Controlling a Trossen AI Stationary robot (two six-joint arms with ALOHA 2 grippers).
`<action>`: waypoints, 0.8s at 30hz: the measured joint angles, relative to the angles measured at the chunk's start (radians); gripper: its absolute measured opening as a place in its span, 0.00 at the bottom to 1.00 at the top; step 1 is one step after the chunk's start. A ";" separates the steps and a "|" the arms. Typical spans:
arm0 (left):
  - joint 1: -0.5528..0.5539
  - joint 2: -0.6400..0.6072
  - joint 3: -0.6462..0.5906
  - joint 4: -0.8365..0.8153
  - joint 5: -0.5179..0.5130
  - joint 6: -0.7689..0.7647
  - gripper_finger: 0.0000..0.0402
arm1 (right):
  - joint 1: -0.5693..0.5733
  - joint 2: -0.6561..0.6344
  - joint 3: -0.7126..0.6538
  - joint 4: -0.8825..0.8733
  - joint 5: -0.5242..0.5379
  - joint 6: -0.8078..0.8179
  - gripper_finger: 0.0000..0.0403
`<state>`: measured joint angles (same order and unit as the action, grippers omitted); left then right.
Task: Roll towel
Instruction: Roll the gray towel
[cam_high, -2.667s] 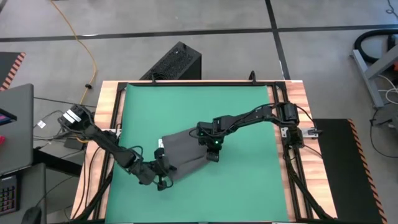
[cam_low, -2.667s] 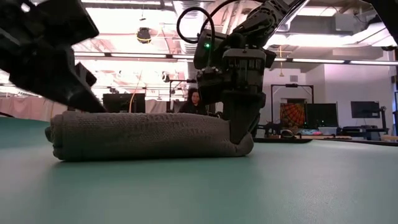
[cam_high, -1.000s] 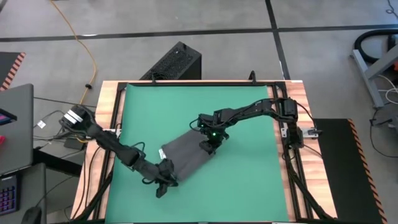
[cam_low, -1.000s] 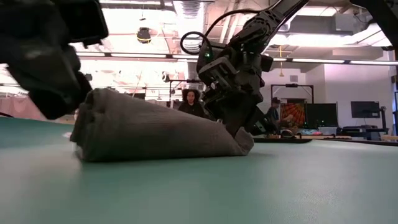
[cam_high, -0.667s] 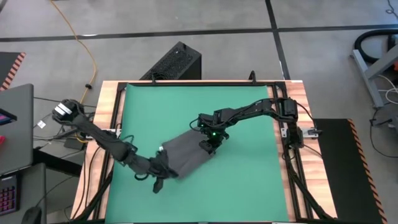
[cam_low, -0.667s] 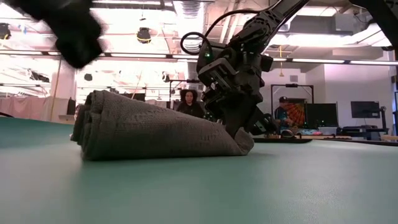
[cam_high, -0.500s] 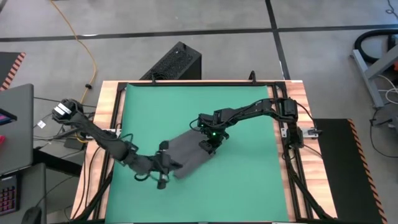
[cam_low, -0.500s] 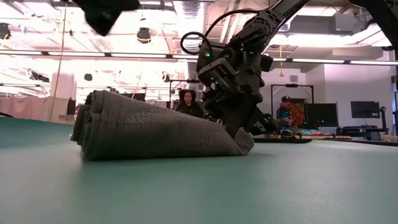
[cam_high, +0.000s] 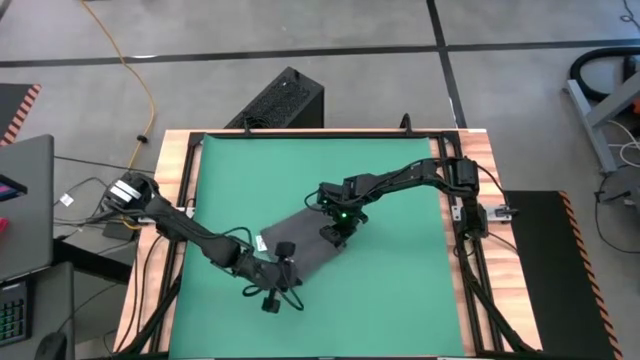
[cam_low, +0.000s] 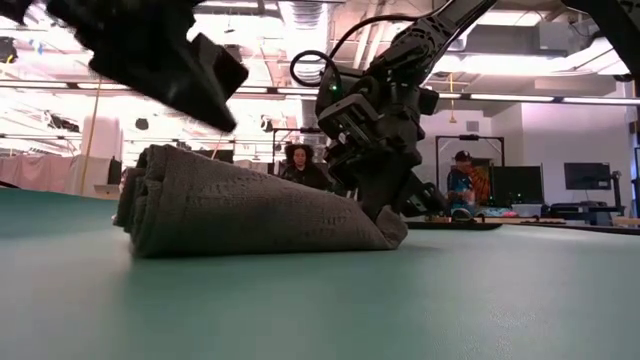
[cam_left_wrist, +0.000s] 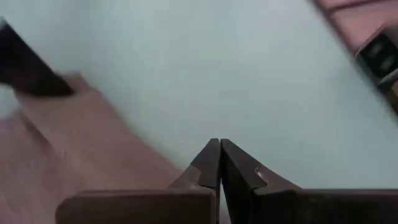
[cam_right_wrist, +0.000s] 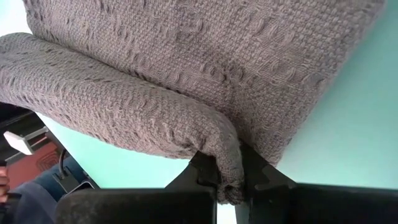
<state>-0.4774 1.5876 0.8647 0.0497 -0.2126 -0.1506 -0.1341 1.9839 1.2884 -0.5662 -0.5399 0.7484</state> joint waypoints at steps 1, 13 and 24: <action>0.000 0.008 -0.001 -0.012 -0.006 -0.001 0.00 | 0.000 0.000 0.000 0.002 0.002 0.000 0.07; 0.000 0.033 -0.020 -0.182 -0.150 -0.087 0.00 | 0.000 0.000 0.000 0.007 0.014 0.000 0.07; 0.001 0.032 -0.091 -0.184 -0.167 -0.274 0.00 | 0.003 0.000 0.000 -0.002 0.027 -0.022 0.07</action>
<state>-0.4767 1.6192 0.7734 -0.1348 -0.3794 -0.4251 -0.1307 1.9839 1.2884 -0.5678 -0.5127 0.7259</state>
